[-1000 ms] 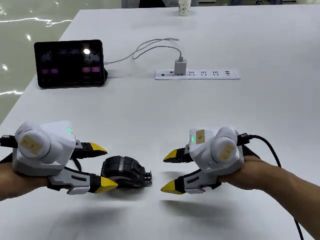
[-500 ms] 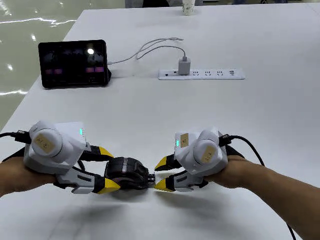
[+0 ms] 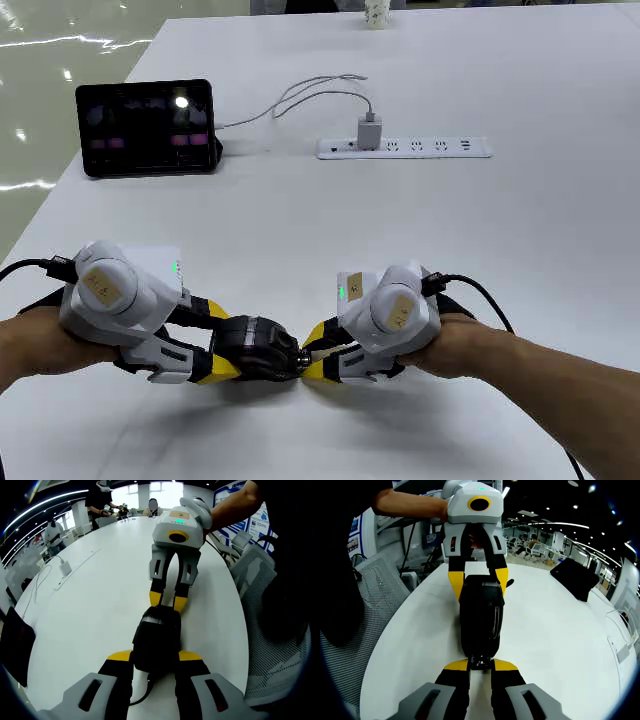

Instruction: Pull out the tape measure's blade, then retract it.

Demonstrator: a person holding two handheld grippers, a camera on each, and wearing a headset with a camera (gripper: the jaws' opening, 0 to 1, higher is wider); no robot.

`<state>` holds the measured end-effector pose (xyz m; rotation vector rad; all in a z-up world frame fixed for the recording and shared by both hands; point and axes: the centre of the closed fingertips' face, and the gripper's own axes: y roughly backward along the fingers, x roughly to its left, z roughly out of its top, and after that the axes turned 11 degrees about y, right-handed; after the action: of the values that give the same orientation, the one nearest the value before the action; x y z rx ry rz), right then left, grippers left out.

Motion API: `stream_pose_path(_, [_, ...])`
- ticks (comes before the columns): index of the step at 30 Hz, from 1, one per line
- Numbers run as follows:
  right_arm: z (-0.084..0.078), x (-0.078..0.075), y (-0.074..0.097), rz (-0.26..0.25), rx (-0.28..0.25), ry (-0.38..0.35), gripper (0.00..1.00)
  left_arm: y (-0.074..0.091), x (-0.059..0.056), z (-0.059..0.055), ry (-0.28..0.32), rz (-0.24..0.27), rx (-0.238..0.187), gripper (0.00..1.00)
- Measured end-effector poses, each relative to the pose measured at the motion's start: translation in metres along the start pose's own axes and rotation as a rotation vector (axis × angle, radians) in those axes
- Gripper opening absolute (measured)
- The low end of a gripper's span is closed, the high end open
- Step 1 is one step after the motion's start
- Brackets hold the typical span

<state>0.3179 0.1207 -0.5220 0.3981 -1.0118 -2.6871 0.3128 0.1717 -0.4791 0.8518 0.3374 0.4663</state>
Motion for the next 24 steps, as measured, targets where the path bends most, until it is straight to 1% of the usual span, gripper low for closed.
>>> stream_pose_path(3, [0.0002, -0.0001, -0.0003, 0.003, -0.005, -0.001, 0.12, -0.0001, -0.0002, 0.0002, -0.003, -0.005, 0.001, 0.26])
stream_pose_path(6, [0.0001, 0.0003, 0.0000, 0.003, -0.008, 0.015, 0.11, -0.0001, 0.0001, 0.0002, -0.009, -0.008, 0.000, 0.25])
stream_pose_path(19, [-0.0005, -0.0003, 0.0009, 0.001, 0.002, 0.044, 0.09, 0.0000, 0.0008, -0.0004, -0.006, -0.007, -0.002, 0.24])
stream_pose_path(24, [-0.0009, -0.0003, 0.0009, 0.002, 0.004, 0.052, 0.09, -0.0002, 0.0006, -0.0010, -0.008, -0.008, 0.005, 0.24])
